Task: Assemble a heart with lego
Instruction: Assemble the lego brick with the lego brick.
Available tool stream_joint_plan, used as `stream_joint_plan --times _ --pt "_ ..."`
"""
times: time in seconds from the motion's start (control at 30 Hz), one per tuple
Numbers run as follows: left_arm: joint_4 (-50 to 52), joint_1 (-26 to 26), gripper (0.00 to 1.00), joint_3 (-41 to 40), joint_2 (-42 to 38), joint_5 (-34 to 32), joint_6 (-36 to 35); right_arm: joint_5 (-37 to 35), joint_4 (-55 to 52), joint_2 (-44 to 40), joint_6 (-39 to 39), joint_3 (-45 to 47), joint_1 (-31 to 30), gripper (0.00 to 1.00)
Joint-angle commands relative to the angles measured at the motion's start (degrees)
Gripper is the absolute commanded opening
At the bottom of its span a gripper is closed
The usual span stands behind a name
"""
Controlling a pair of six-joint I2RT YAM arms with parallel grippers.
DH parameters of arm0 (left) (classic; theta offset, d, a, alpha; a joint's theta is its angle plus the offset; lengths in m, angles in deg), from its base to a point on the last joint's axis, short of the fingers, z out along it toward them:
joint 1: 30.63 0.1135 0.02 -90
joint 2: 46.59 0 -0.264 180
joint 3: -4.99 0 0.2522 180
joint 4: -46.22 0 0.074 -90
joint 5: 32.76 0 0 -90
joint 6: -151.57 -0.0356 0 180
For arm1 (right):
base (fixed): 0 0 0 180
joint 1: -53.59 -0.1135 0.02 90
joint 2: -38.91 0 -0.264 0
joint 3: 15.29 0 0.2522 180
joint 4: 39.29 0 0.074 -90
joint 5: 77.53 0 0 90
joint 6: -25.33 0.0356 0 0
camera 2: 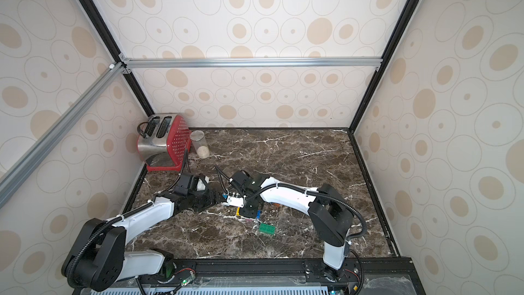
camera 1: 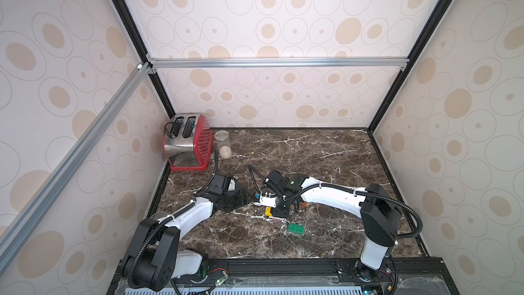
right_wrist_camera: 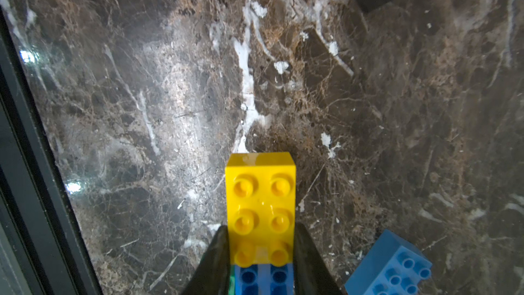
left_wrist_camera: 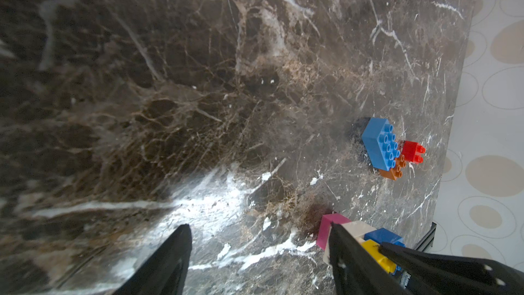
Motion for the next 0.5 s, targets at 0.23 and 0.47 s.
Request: stream_joint_plan --times 0.23,0.47 --pt "0.98 -0.33 0.76 1.86 -0.33 -0.88 -0.23 -1.69 -2.12 0.51 -1.22 -1.15 0.24 0.25" --pt "1.19 -0.35 0.76 1.94 -0.49 -0.85 -0.24 -1.20 -2.60 2.02 -1.13 -1.45 0.23 0.25"
